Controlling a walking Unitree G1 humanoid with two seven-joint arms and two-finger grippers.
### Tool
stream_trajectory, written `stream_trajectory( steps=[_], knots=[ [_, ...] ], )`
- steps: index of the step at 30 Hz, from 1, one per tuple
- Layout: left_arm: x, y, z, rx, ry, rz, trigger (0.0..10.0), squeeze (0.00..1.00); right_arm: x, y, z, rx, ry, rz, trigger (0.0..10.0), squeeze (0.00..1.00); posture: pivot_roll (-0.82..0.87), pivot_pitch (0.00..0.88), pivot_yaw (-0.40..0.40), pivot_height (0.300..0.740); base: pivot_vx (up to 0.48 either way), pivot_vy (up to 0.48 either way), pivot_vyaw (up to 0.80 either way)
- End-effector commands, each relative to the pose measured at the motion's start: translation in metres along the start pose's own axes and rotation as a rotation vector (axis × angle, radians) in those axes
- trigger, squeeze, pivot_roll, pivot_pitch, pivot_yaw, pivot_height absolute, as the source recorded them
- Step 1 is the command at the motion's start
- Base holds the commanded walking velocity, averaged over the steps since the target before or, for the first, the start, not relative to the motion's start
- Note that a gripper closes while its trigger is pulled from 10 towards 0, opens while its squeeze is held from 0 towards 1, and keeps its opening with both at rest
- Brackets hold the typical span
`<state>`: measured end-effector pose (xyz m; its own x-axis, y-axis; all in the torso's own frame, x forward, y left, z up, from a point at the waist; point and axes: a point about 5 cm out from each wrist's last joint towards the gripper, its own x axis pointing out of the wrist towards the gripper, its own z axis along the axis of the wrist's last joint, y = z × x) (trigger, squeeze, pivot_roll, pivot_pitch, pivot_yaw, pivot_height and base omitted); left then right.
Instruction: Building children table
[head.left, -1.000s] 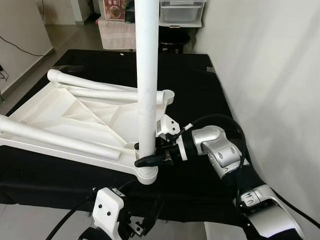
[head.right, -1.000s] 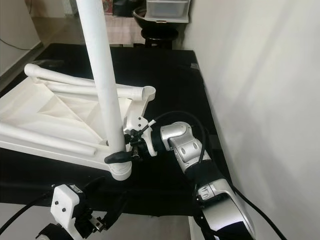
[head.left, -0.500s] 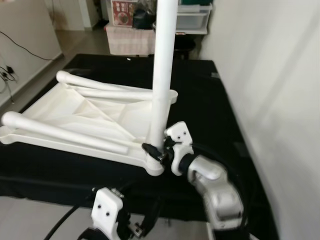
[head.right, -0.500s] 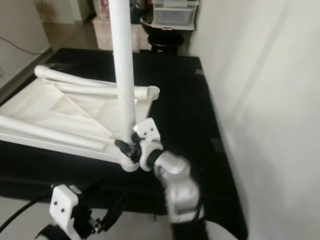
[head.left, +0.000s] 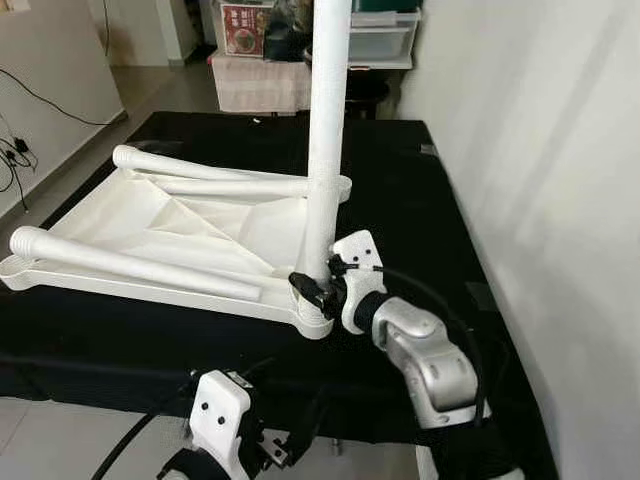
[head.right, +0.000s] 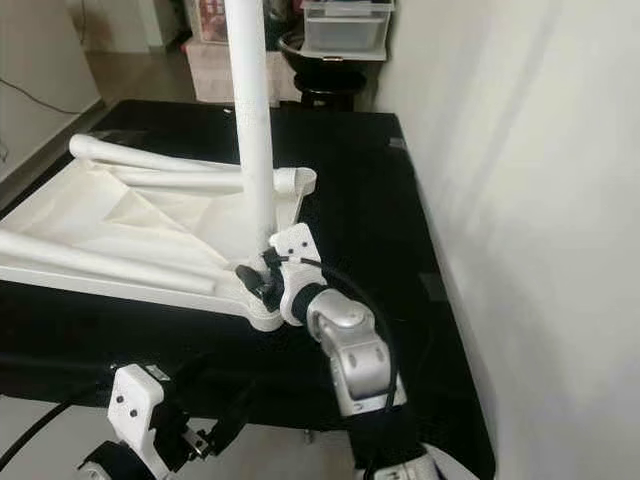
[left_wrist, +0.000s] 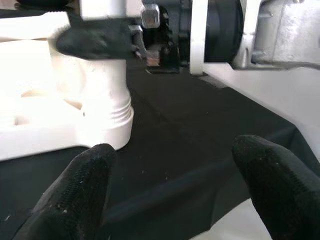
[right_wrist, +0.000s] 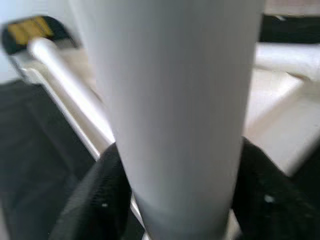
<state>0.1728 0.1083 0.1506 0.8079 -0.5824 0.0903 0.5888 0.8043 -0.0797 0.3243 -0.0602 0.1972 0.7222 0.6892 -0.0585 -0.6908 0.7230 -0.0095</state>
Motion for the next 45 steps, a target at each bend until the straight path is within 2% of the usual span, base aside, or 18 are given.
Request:
stream_trajectory(
  steps=[1,2,7,8,9,19,20,30,33,34,35,36,37,38,39,41,43,45],
  knots=[
    [-0.001,0.001,-0.005,-0.009,0.015,0.010,10.0,0.00,0.001,0.005,0.017,-0.009,-0.059,0.135,10.0,1.00,0.00,0.110,-0.032,0.740,0.000,0.000,0.00],
    [-0.001,0.001,-0.005,-0.009,0.015,0.010,10.0,0.00,0.001,0.005,0.017,-0.009,-0.059,0.135,10.0,1.00,0.00,0.110,-0.032,0.740,0.000,0.000,0.00],
    [-0.001,0.000,-0.005,-0.008,0.014,0.010,10.0,0.00,-0.006,0.007,0.025,-0.108,-0.047,0.451,10.0,0.96,0.00,0.108,-0.031,0.740,0.000,0.000,0.00],
    [-0.001,0.000,-0.005,-0.009,0.015,0.009,10.0,0.00,-0.008,0.006,0.023,-0.130,-0.030,0.522,10.0,0.06,0.01,0.108,-0.030,0.740,0.000,0.000,0.00],
    [-0.002,0.000,-0.005,-0.009,0.016,0.008,10.0,0.00,-0.009,0.003,0.020,-0.150,-0.011,0.586,10.0,0.00,0.01,0.108,-0.030,0.740,0.000,0.000,0.00],
    [-0.004,-0.002,-0.005,-0.012,0.019,0.008,10.0,0.00,0.000,-0.014,0.023,-0.157,0.016,0.705,10.0,0.00,0.02,0.117,-0.031,0.740,0.000,0.000,0.00],
    [-0.004,-0.003,-0.005,-0.012,0.020,0.007,10.0,0.00,0.002,-0.016,0.024,-0.149,0.012,0.713,0.0,0.00,0.02,0.120,-0.032,0.740,0.000,0.000,0.00],
    [-0.005,-0.005,-0.004,-0.008,0.020,0.014,10.0,0.00,0.000,-0.026,0.019,-0.140,0.029,0.685,0.0,0.00,0.03,0.129,-0.046,0.740,0.000,0.000,0.00],
    [-0.008,-0.005,-0.004,0.006,0.022,0.045,10.0,0.00,-0.008,-0.037,0.008,-0.135,0.051,0.551,0.0,0.00,0.02,0.131,-0.044,0.740,0.000,0.000,0.00],
    [-0.011,-0.006,-0.004,0.011,0.028,0.072,10.0,0.00,-0.015,-0.046,0.001,-0.120,0.051,0.409,0.0,0.00,0.01,0.134,-0.051,0.740,0.000,0.000,0.00],
    [-0.011,-0.006,-0.004,0.011,0.028,0.072,10.0,0.00,-0.015,-0.046,0.001,-0.120,0.051,0.409,0.0,0.00,0.01,0.134,-0.051,0.740,0.000,0.000,0.00],
    [-0.022,-0.010,-0.003,0.009,0.042,0.121,10.0,0.00,-0.042,-0.065,-0.010,-0.065,0.025,-0.016,0.0,0.00,0.02,0.139,-0.065,0.740,0.000,0.000,0.00],
    [-0.025,-0.011,-0.002,0.005,0.045,0.136,10.0,0.00,-0.054,-0.072,-0.014,-0.045,0.023,-0.194,0.0,0.00,0.02,0.140,-0.062,0.740,0.000,0.000,0.00],
    [-0.025,-0.011,-0.002,0.005,0.045,0.136,10.0,0.00,-0.054,-0.072,-0.014,-0.045,0.023,-0.194,0.0,0.00,0.02,0.140,-0.062,0.740,0.000,0.000,0.00],
    [-0.029,-0.011,-0.002,0.000,0.047,0.155,10.0,0.00,-0.067,-0.066,-0.019,-0.064,0.023,-0.324,0.0,0.00,0.00,0.144,-0.054,0.740,0.000,0.000,0.00],
    [-0.031,-0.011,-0.002,-0.003,0.048,0.167,10.0,0.00,-0.075,-0.061,-0.021,-0.082,0.023,-0.391,0.0,0.00,0.00,0.144,-0.053,0.740,0.000,0.000,0.00],
    [-0.029,-0.008,-0.004,-0.001,0.040,0.183,10.0,0.00,-0.075,-0.044,-0.029,-0.041,0.044,-0.346,0.0,0.00,0.01,0.129,-0.065,0.740,0.000,0.000,0.00],
    [-0.026,-0.004,-0.005,0.004,0.030,0.183,10.0,0.00,-0.068,-0.040,-0.036,-0.013,0.059,-0.321,0.0,0.00,0.01,0.121,-0.067,0.740,0.000,0.000,0.00]
  ],
)
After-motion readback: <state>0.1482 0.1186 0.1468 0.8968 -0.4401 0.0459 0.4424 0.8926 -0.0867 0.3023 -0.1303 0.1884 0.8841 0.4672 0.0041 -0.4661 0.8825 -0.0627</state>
